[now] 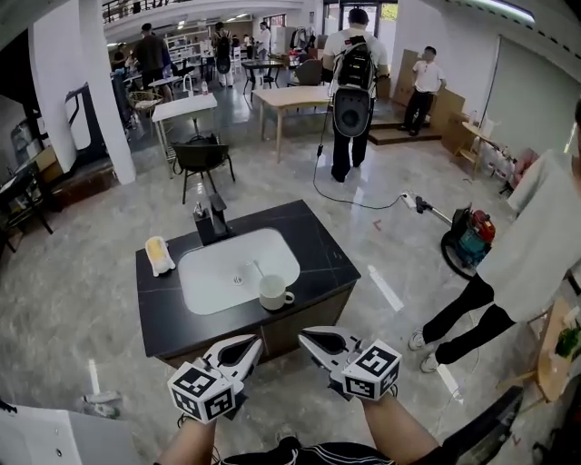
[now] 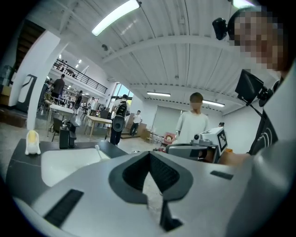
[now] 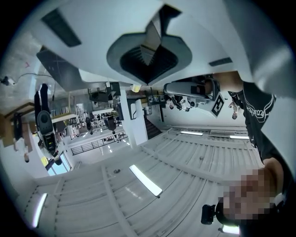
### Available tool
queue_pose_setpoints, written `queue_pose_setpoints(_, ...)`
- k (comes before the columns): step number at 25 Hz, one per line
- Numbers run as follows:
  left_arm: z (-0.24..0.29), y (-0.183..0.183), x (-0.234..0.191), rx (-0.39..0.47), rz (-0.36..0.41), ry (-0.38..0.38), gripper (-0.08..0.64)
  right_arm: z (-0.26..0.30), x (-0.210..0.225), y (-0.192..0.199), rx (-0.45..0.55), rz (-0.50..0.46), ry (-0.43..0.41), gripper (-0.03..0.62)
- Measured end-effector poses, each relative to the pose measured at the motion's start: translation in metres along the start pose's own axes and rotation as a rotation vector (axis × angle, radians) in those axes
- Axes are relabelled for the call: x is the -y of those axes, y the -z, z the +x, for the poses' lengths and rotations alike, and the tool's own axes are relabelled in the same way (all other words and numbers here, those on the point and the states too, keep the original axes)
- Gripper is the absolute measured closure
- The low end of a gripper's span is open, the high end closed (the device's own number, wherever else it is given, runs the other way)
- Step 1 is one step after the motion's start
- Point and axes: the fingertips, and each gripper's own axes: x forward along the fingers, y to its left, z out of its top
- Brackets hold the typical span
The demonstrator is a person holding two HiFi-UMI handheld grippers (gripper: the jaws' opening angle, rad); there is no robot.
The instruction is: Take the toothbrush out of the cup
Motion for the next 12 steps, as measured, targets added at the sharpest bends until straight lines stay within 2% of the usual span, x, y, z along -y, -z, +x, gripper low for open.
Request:
queue_pose_setpoints(5,0.027,-0.015,-0.040,-0.004,-0.013,-0.032,0.555,0.030,0.033,-0.012,-0.022,-0.006,-0.023,0.588)
queue_pose_setpoints(12,0.047,-0.013,-0.068,-0.027,-0.046,-0.067,0.555,0.054,0.065,-0.005,-0.055,0.006,-0.062,0.588)
